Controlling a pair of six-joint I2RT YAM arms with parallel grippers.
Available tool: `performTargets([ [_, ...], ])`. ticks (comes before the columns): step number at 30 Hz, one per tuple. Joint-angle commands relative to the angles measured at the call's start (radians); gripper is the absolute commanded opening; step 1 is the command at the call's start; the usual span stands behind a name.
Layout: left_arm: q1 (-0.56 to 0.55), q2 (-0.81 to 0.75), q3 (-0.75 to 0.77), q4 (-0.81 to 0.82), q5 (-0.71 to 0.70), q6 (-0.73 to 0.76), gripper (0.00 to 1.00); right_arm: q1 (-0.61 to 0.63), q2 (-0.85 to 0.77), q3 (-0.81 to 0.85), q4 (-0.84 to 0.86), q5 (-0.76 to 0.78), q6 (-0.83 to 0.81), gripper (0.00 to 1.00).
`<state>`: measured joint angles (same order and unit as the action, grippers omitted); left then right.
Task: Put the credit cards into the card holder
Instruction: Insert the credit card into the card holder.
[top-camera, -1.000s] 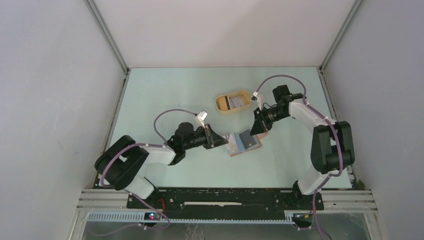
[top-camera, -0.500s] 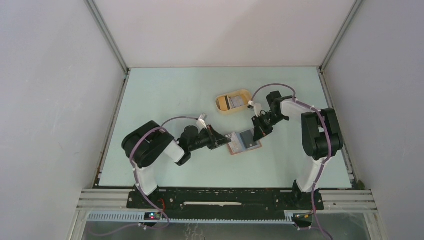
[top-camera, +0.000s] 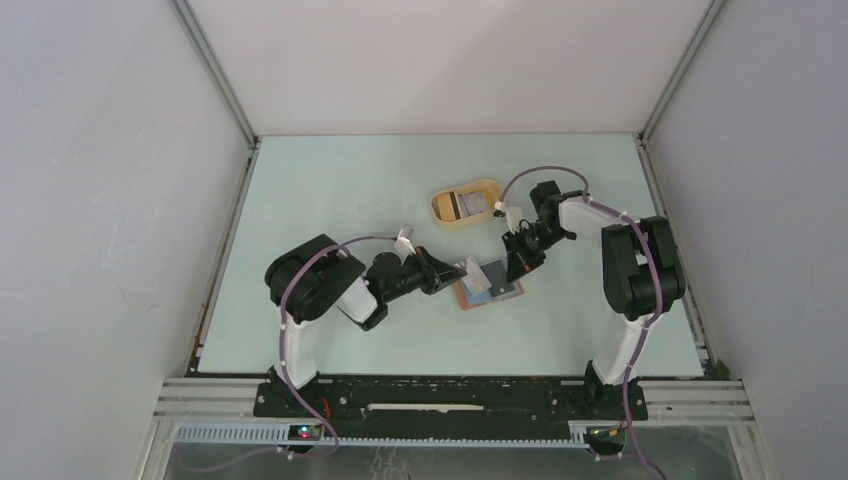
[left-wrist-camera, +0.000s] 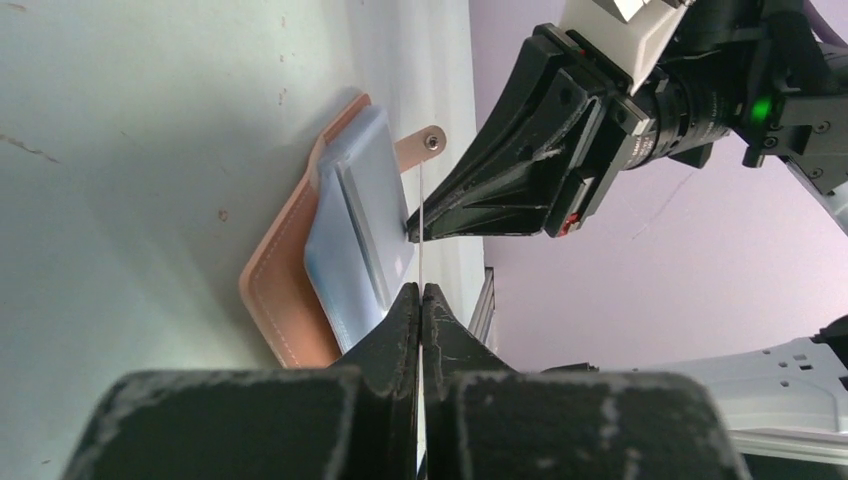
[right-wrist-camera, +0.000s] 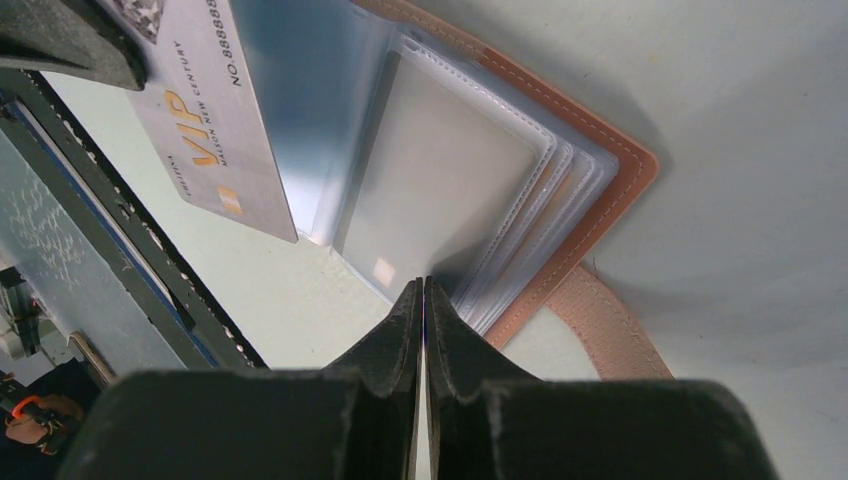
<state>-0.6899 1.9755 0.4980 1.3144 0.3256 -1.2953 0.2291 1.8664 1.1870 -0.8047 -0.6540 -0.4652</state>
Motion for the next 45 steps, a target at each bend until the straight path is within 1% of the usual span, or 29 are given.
performTargets([
  [1, -0.007, 0.023, 0.027, 0.035, -0.037, -0.01, 0.0, 0.006, 0.011, 0.027, 0.009, 0.047, -0.006, 0.09],
  [16, -0.031, 0.014, 0.067, -0.134, -0.07, 0.055, 0.0, 0.006, 0.012, 0.029, 0.006, 0.048, -0.007, 0.09],
  [28, -0.036, 0.001, 0.063, -0.176, -0.106, 0.069, 0.0, 0.006, 0.014, 0.033, 0.001, 0.053, -0.006, 0.09],
  [34, -0.041, -0.014, 0.07, -0.204, -0.115, 0.097, 0.0, 0.006, 0.016, 0.033, 0.001, 0.052, -0.006, 0.09],
  [45, -0.045, -0.049, 0.065, -0.206, -0.125, 0.151, 0.0, 0.007, 0.016, 0.033, 0.001, 0.054, -0.007, 0.09],
])
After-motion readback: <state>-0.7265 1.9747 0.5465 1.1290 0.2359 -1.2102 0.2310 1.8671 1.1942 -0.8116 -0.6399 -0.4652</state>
